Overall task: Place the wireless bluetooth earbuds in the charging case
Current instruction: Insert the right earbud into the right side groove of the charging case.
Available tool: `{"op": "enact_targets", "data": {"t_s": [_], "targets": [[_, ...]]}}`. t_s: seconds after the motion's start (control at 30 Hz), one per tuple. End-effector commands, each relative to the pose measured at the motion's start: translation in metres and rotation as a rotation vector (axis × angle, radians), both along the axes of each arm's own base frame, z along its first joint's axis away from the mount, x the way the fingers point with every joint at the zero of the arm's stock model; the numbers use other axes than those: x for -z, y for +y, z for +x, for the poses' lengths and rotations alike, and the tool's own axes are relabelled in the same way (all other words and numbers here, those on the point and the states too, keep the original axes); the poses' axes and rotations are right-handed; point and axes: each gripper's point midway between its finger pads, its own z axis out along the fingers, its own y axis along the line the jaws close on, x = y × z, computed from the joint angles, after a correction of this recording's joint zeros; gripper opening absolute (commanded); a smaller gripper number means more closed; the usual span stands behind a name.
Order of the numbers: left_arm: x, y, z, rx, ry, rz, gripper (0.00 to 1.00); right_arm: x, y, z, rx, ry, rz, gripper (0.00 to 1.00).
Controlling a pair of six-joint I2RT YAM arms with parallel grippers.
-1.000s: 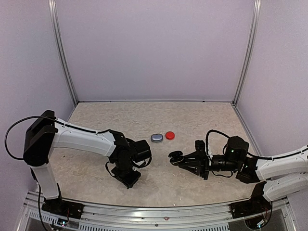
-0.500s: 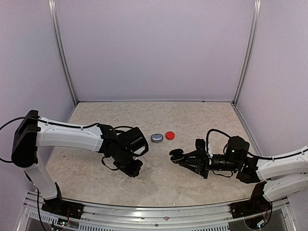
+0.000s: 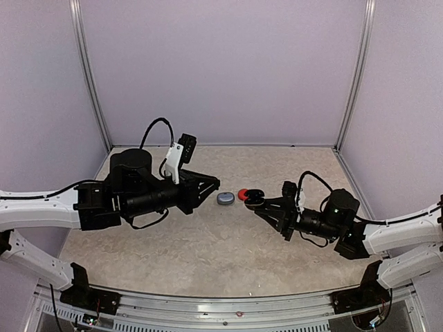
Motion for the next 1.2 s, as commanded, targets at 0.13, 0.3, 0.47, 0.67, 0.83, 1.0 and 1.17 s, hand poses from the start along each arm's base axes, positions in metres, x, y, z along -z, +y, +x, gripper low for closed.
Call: {"op": "enact_targets", "data": {"t_s": [0.13, 0.3, 0.47, 0.67, 0.83, 1.0, 1.17], "targets": [[-0.054, -0.029, -0.018, 0.012, -0.180, -0.255, 0.13, -0.054, 0.012, 0.010, 0.068, -0.082, 0.153, 0.00], [-0.053, -0.052, -0.029, 0.040, -0.197, -0.257, 0.13, -0.062, 0.018, 0.007, 0.089, -0.077, 0.185, 0.00], [-0.052, -0.064, -0.026, 0.024, -0.206, -0.243, 0.12, -0.064, 0.022, 0.006, 0.141, -0.072, 0.203, 0.00], [-0.050, -0.071, -0.020, 0.006, -0.202, -0.236, 0.11, -0.063, 0.024, 0.002, 0.169, -0.078, 0.199, 0.00], [-0.043, -0.074, -0.014, -0.027, -0.194, -0.212, 0.11, -0.068, 0.023, -0.001, 0.182, -0.089, 0.212, 0.00], [-0.040, -0.080, -0.010, -0.039, -0.192, -0.193, 0.11, -0.071, 0.023, -0.003, 0.187, -0.089, 0.228, 0.00], [-0.034, -0.084, -0.006, -0.053, -0.183, -0.175, 0.11, -0.074, 0.023, -0.005, 0.192, -0.086, 0.242, 0.00]]}}
